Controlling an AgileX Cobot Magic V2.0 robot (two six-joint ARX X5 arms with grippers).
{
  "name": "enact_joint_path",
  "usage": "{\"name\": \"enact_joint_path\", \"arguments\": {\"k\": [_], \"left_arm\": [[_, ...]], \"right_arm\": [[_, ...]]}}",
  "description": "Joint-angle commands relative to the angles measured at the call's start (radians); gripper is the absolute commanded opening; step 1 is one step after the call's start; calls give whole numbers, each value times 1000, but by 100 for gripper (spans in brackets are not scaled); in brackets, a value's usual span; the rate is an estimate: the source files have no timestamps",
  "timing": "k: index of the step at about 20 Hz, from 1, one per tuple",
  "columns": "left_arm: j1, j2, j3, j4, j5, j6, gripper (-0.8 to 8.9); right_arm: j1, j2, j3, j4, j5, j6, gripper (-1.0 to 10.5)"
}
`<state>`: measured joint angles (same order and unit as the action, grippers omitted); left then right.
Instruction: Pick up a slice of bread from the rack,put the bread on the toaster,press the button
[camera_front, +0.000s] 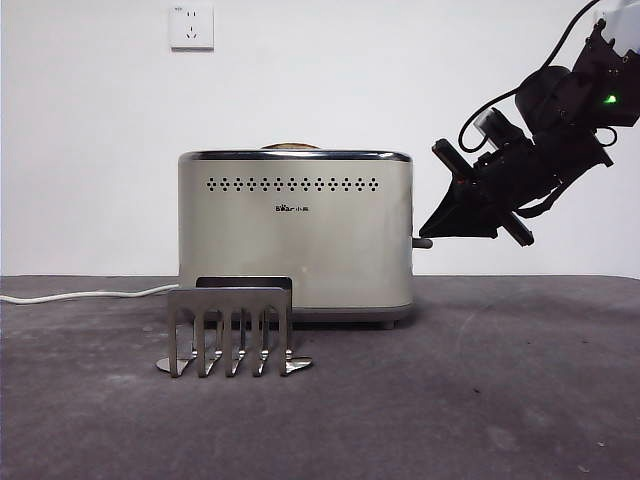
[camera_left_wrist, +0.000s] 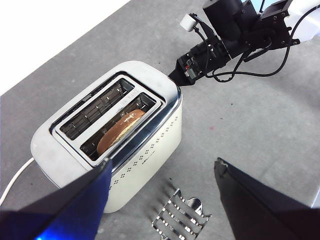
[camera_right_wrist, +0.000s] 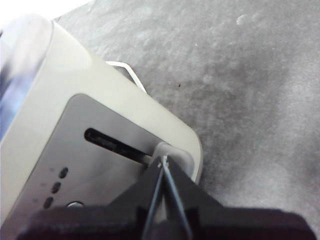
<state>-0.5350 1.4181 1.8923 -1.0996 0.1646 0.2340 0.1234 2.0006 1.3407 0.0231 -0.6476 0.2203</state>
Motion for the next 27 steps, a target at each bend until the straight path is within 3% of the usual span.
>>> {"name": "enact_joint_path", "arguments": {"k": [1,11,15,19,23,25,27], "left_arm": [[-3,1,-2,-3,2,-23,346],[-3,1,-2,-2,1,-24,346],[-3,1,-2,-6,1,-24,346],[-3,1,-2,-20,0,-24,346],[-3,1,-2,-21,0,-24,346],[-3,1,-2,-25,0,-24,346],[-3,1,-2,-35,0,-24,346]], "right_arm": [[2,40,-26,-55,26,-12,-12],[2,40,-26,-46,24,-11,-12],[-6,-4,-24,48,-34,98,-12],[-6,-175,-24,45,-32,100,-12],[-6,-417,-24,-115,-33,74,-12],[-6,-541,-24,-266,-34,29,-12],[-5,-656,-24,-457,-33,-60,-12]]}}
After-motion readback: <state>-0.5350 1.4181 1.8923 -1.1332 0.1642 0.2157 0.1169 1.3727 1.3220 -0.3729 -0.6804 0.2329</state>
